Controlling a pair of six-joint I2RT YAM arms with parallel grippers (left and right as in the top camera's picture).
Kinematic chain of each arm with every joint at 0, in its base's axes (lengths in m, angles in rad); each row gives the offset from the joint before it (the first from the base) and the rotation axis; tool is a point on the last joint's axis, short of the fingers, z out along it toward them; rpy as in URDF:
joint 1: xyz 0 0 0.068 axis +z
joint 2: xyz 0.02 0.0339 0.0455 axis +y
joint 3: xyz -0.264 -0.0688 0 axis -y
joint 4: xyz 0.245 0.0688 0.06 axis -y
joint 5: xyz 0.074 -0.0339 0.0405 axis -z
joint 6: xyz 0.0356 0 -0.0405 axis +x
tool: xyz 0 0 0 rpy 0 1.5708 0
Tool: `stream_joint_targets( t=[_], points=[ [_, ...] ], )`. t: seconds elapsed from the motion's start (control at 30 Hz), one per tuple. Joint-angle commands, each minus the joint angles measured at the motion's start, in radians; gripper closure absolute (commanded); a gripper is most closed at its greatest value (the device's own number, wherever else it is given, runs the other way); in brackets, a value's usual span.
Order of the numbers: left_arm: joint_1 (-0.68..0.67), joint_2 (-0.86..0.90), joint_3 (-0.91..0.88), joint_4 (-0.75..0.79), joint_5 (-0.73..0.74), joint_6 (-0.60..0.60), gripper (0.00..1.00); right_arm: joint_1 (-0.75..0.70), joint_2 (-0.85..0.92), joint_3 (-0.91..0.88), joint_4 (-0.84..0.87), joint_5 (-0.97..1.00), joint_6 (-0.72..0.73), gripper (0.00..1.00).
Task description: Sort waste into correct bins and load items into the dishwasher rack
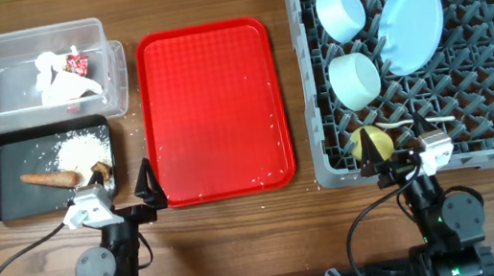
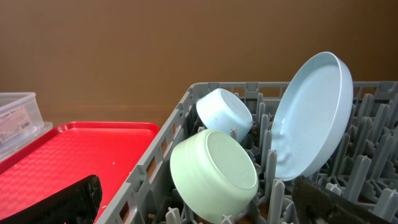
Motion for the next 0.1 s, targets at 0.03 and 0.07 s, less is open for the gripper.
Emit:
stream_joint_targets(
  t=[0.03, 0.07],
  points=[
    [-0.005, -0.011, -0.006, -0.001, -0.003, 0.002, 0.00, -0.004, -0.005, -0.002, 0.003, -0.008, -0.010, 0.00],
    [-0.005, -0.011, -0.006, -0.001, -0.003, 0.002, 0.00, -0.004, -0.005, -0.002, 0.003, -0.008, -0.010, 0.00]
  ],
)
